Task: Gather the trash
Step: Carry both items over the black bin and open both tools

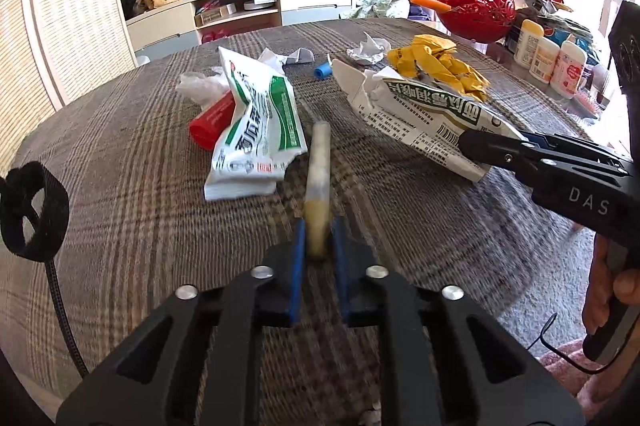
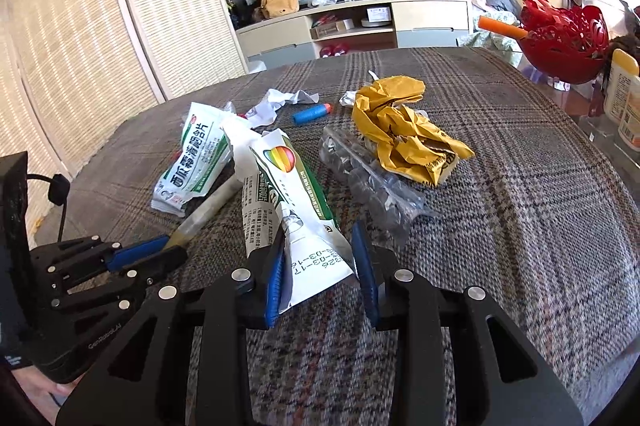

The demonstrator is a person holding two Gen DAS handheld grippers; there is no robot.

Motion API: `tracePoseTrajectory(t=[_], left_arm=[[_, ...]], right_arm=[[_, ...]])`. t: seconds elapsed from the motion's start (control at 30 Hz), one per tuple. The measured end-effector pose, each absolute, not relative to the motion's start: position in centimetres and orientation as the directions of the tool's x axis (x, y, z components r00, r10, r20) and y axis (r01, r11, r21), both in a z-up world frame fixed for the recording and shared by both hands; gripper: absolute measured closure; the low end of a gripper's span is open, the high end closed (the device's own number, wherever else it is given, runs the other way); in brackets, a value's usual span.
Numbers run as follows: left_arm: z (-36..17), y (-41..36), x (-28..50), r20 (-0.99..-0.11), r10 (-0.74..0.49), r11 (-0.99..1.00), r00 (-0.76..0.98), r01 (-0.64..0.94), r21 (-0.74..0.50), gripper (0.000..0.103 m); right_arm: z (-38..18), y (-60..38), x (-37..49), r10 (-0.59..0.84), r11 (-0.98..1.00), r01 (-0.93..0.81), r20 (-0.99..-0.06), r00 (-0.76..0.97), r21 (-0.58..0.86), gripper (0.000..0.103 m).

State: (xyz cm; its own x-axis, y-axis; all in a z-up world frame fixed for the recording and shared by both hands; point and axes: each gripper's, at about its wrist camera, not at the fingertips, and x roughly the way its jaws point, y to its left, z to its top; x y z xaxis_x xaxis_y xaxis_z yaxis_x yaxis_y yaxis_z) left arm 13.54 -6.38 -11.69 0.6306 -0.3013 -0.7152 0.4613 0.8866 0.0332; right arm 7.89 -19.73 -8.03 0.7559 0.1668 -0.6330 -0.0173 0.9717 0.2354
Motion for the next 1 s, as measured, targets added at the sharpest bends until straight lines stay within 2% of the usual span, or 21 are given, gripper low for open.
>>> tracePoseTrajectory(t=[0.3,0.77,1.0], left_arm=[[-11.6,-5.0,8.6,-0.705,-0.316,0.896,0.635,0.443,-0.002,0.093],[-9.5,-2.7,-0.5,-0.645,-0.316,0.911,0.695,0.413,-0.001,0.093],[-11.0,-1.7,-3.7,-0.668,-0.331,0.913,0.666,0.406,-0.048,0.093]], right_arm=[[-7.7,-19.6,3.8,0.205,0.955,-0.030,-0.588,0.783,0.294,0.070],[-5.9,-19.3,-4.6,0.189,0.967,-0.060,-0.536,0.823,0.248,0.070],[-7.0,-18.8,-7.7,0.237,0.959,-0.103,-0.544,0.805,0.264,0.070]])
